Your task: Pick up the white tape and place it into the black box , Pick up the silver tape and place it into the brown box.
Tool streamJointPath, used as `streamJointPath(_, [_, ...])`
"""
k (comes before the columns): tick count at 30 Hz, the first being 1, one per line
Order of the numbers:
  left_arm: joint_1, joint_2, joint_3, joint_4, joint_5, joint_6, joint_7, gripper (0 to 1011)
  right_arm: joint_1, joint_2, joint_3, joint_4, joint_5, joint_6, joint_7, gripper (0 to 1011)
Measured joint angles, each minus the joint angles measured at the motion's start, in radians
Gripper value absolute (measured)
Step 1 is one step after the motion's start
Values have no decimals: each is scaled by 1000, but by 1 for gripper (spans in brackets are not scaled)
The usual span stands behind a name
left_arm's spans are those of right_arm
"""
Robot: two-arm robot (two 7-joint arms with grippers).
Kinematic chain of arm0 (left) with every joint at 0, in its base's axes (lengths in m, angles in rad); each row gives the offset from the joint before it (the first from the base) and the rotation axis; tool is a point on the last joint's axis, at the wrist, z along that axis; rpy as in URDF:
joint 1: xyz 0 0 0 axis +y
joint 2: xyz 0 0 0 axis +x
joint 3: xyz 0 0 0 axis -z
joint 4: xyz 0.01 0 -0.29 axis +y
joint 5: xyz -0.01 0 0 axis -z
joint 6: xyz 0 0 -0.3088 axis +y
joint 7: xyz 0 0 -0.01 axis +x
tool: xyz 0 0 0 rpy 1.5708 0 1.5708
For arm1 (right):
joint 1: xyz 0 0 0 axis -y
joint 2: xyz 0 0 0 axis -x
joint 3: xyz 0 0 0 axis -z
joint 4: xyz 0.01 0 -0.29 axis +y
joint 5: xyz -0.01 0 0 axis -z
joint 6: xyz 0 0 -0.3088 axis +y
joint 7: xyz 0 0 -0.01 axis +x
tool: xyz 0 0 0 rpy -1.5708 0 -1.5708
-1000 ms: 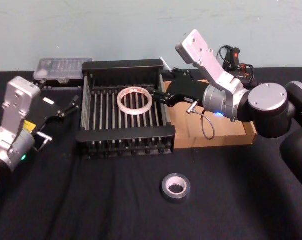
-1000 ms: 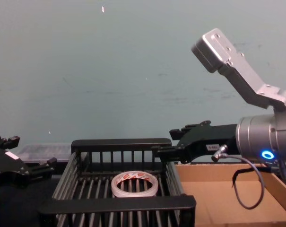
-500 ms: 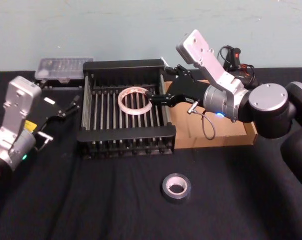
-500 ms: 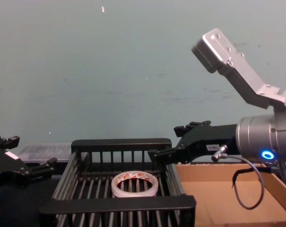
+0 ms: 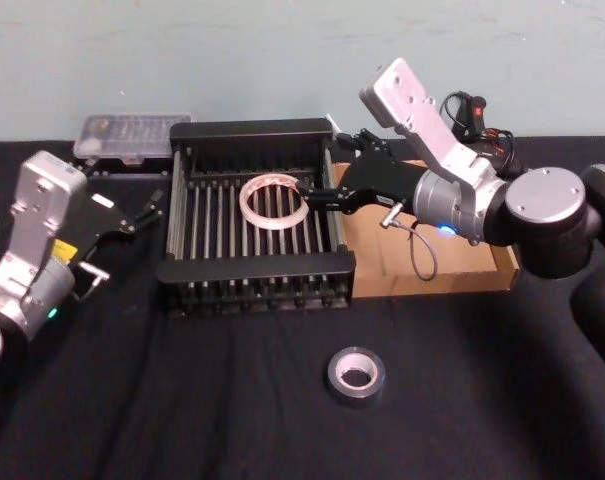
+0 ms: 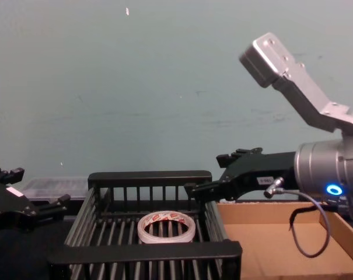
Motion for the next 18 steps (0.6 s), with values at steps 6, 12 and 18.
streamJointPath(6, [0,0,0,0,0,0,0,1002,-26,27,15,-57,19,21,8,1002])
streamJointPath(12, [0,0,0,0,0,0,0,1001,-76,73,41,-145,47,41,9,1002])
streamJointPath(18, [0,0,0,0,0,0,0,1002,-152,140,78,-254,86,62,10,1002])
